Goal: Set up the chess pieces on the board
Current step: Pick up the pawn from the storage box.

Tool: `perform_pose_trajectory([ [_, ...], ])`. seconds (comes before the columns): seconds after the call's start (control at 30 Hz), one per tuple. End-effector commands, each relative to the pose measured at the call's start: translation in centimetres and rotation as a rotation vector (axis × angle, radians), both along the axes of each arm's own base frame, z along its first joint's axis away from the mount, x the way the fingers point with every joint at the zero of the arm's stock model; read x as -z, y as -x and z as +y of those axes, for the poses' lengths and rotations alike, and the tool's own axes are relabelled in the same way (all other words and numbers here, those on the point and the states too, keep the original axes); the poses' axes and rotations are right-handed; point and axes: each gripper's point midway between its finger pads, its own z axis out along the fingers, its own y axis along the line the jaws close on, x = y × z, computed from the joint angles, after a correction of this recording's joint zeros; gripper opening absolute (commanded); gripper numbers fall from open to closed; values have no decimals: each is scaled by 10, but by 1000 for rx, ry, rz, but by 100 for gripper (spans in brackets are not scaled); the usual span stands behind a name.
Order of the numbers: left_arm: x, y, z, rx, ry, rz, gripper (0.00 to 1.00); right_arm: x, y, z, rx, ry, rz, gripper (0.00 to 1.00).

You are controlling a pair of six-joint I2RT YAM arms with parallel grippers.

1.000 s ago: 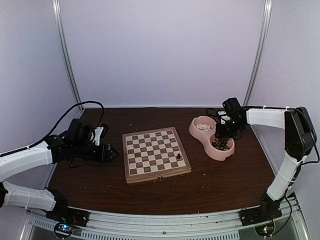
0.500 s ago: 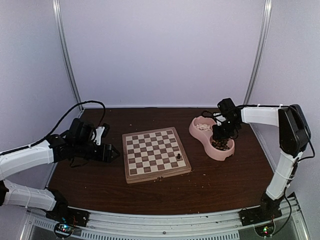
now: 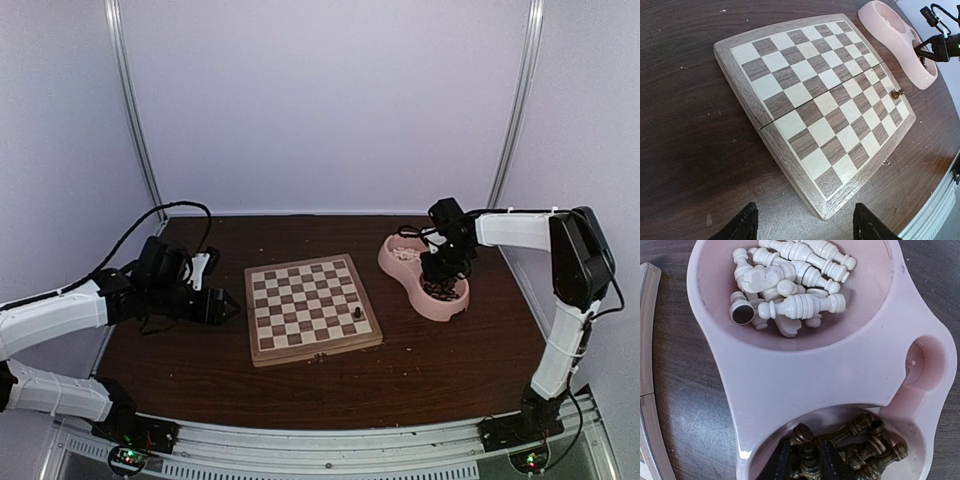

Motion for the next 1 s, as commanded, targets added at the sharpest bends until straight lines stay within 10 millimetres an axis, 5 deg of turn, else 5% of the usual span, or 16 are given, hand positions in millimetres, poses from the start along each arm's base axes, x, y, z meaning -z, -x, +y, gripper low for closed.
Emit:
perform_pose_trajectory([
  [0.0, -15, -9, -5, 8, 17, -50, 65, -2, -6, -5, 5, 63, -13, 24],
  [0.53, -11, -7, -1, -1, 4, -45, 65, 1, -7, -6, -1, 116, -15, 16],
  [0.97, -14, -6, -2, 2, 16, -49, 65, -65, 0, -2, -16, 58, -263, 13],
])
